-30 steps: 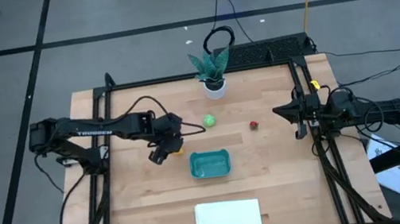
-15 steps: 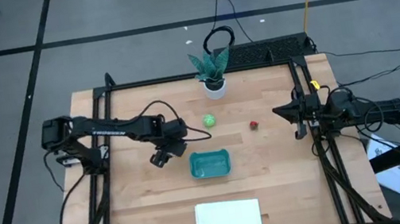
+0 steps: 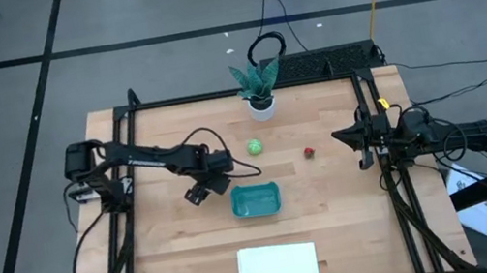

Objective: Pick and placing Produce into tupperware
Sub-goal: Put the yellow lemon into the blue basket

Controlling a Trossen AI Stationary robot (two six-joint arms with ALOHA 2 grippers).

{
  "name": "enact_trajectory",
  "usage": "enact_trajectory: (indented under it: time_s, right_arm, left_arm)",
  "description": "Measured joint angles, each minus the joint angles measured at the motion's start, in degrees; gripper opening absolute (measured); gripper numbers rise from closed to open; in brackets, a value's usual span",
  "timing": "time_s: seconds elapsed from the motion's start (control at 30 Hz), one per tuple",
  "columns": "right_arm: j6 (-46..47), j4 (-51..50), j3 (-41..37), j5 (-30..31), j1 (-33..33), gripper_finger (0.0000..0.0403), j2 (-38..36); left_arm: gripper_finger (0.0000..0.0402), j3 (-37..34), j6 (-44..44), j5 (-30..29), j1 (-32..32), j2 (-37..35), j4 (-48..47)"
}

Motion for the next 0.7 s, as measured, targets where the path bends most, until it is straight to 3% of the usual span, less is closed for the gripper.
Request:
enact_trajectory:
  time_s: [0.7]
  right_arm:
    - [-0.1,0.0,0.0,0.0,0.0,0.0000,0.0]
  left_arm:
    - [0.0323,0.0,1.7,-1.1,0.0,1.6,2.0]
